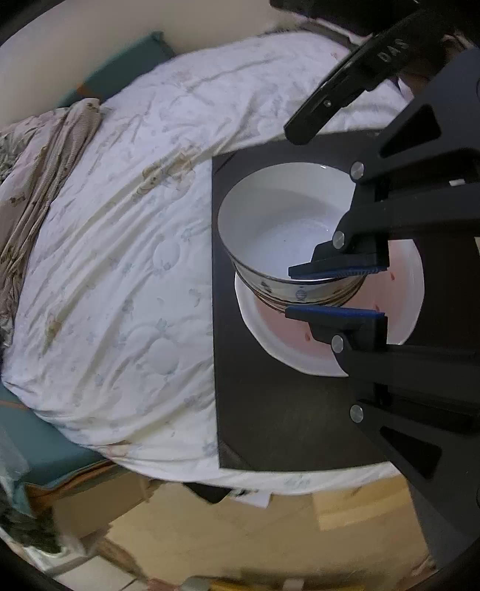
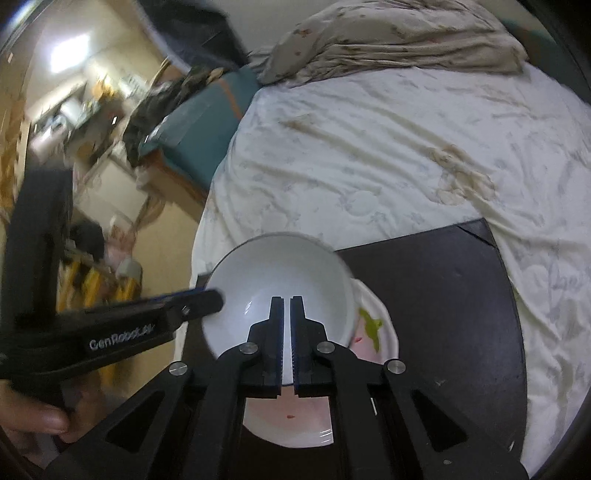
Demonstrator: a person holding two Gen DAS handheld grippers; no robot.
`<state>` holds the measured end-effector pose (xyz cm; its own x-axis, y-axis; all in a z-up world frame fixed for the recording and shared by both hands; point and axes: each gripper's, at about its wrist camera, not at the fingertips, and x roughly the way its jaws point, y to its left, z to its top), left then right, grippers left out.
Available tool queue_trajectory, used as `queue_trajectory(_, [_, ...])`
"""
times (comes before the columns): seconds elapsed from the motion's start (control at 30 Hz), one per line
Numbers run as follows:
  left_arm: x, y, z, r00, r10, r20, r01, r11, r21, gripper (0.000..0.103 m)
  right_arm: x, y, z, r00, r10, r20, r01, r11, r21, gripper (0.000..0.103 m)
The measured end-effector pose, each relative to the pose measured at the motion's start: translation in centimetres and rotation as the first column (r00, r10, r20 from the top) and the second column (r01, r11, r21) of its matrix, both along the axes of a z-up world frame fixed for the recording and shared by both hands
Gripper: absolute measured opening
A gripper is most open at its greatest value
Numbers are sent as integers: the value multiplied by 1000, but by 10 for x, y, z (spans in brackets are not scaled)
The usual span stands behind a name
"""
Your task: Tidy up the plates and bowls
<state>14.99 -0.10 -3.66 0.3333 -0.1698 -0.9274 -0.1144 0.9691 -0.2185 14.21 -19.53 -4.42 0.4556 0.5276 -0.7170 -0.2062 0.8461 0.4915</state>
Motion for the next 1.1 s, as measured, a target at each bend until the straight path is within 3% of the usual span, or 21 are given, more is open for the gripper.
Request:
queue_trajectory(0.1, [4,6,-5,1000,16,-15,-17,999,-38,11,9,-19,-7,996,-47,-76,52,997,58,17])
queue_trajectory(0.17, [7,6,-7,1000,14,-15,-15,999,-48,11,13,-27,-13,992,-65,-104,73,995,68,31])
queue_trajectory(0.23, [9,5,-8,1000,0,-12,-1,997,-73,12,16,-35,-22,985,-102,-136,115,989,94,56])
queue_trajectory(0.5, [22,10,-17,999,-3,-44,-2,994,-111,12,33,-24,-59,964,-52,-261,94,984,153,56])
queue_trajectory(0.7, [28,14,-26,998,8,-70,-15,994,-104,13,41,-13,-59,971,-14,-241,55,985,166,53])
queue_trajectory(0.83, [31,14,-31,995,14,-94,-22,995,-94,13,47,-9,-56,976,3,-220,40,981,189,45])
queue_trajectory(0.93, [33,16,-35,995,25,-101,-35,995,-97,14,52,-7,-54,977,-9,-212,41,988,150,38])
queue_trajectory(1.1, [35,16,-36,994,25,-107,-35,995,-90,15,56,-8,-58,976,-1,-219,38,986,165,38])
